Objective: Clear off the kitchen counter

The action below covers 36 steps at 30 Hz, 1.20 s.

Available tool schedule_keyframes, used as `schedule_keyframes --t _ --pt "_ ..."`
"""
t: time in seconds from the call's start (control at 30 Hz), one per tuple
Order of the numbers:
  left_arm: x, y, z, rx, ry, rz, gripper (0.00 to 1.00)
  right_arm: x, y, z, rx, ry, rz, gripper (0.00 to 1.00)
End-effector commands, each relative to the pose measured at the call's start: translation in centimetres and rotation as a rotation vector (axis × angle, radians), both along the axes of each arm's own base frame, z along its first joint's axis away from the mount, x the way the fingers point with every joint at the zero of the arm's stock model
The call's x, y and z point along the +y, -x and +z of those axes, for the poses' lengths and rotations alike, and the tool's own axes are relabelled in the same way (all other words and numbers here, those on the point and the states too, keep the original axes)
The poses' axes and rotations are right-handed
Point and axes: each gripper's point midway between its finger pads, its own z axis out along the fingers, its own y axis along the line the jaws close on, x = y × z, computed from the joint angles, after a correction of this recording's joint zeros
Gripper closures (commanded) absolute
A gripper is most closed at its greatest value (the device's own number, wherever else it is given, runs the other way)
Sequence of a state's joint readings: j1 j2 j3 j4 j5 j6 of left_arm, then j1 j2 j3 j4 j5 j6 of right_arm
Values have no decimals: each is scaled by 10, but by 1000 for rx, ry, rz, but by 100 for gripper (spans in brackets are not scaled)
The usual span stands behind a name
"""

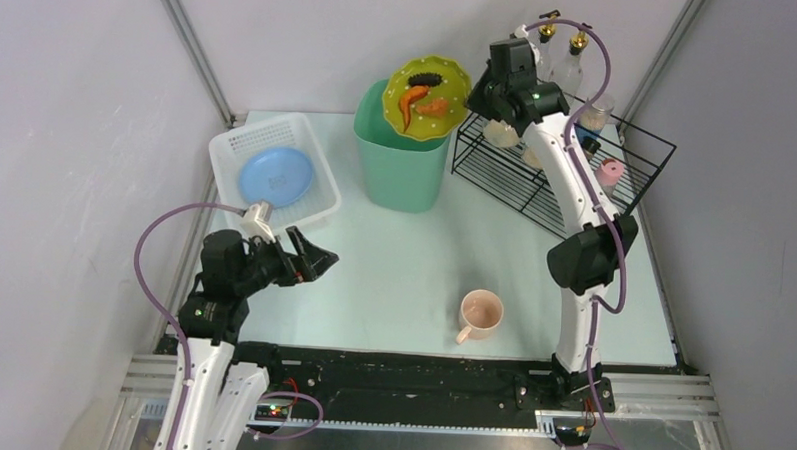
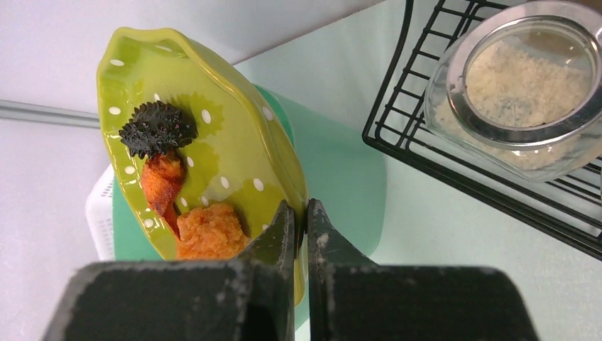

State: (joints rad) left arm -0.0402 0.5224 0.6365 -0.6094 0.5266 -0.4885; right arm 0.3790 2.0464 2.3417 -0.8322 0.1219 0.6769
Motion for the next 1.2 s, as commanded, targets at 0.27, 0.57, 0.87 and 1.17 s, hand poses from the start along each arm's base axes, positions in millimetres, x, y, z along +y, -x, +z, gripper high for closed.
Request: schedule_keyframes --t 0.27,0.57,0.87,1.17 --pt "-5 0 8 -56 -4 -34 0 9 -12 101 -361 14 -57 100" --pt "-6 2 9 -60 -3 -41 0 15 -12 108 -444 139 -73 100" --pt "-7 3 9 -61 -2 -46 0 24 -5 129 -558 333 -113 100" --pt "-7 3 10 -67 -2 -47 0 31 3 149 -649 482 -164 100"
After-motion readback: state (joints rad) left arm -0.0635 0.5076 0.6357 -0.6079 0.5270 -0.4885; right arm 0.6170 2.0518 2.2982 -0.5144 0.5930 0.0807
